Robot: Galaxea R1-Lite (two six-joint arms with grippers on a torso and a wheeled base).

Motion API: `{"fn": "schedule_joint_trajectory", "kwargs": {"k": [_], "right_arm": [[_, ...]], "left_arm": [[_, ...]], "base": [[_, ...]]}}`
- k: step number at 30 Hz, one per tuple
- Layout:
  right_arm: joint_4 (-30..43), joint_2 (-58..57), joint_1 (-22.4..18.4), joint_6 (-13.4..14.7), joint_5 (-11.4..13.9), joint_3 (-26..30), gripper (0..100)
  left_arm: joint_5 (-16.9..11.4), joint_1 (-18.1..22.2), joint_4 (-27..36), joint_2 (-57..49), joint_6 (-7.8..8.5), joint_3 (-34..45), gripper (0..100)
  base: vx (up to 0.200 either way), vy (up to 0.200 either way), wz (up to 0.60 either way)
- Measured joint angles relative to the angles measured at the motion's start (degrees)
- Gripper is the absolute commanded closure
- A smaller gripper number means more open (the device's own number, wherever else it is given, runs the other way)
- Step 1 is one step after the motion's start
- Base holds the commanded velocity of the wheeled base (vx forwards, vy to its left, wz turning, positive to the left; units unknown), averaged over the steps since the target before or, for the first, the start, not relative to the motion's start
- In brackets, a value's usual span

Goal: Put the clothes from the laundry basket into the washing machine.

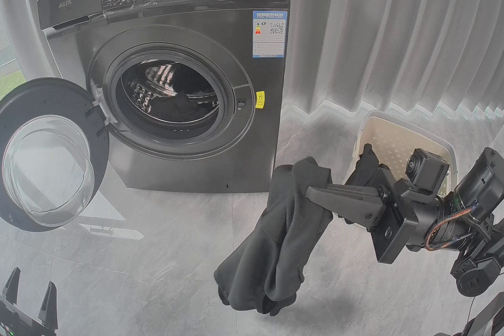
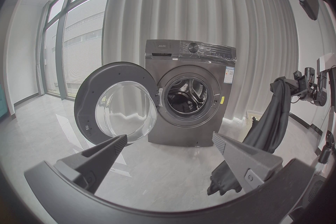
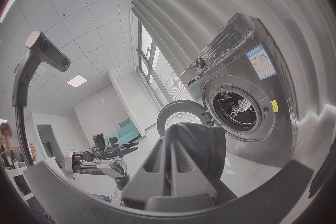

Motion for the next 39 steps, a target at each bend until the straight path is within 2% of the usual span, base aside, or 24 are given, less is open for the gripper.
{"fn": "schedule_joint_trajectory", "kwargs": {"k": [12,15,18,25,27,31,33,35,39], "right_arm": [[0.0,0.0,-0.5,0.0,-0.1,-0.3,100],[0.0,0.1,-1.2,-0.3,-1.0,-0.3,100],[0.0,0.2,-1.8,-0.9,-3.7,-0.3,100],[0.9,2.5,-2.0,-5.1,-11.1,-2.0,100],[2.5,3.1,-1.3,-5.3,-14.6,-2.4,100],[5.0,3.9,1.2,-5.0,-25.4,-3.6,100],[5.9,4.2,2.9,-3.9,-28.9,-4.9,100],[6.8,4.4,4.6,-2.7,-30.6,-6.8,100],[7.4,4.7,6.1,-1.9,-31.0,-9.5,100]], "left_arm": [[0.0,0.0,0.0,0.0,0.02,0.0,0],[0.0,0.0,0.0,0.0,0.11,0.0,0],[0.0,0.0,0.0,0.0,0.16,0.0,0],[0.0,0.0,0.0,0.0,0.27,0.0,0],[0.0,0.0,0.0,0.0,0.27,0.0,0],[-0.1,0.0,0.0,0.0,0.57,0.0,0],[-0.6,0.0,0.0,0.0,0.93,0.0,0],[-2.5,0.0,-0.2,0.0,0.95,0.0,0],[-4.4,0.0,-1.7,1.0,0.55,-2.5,0]], "base": [[0.0,0.0,0.0],[0.0,0.0,0.0],[0.0,0.0,0.0],[0.0,0.0,0.0],[0.0,0.0,0.0],[0.0,0.0,0.0],[0.0,0.0,0.0],[0.0,0.0,0.0],[0.0,0.0,0.0]]}}
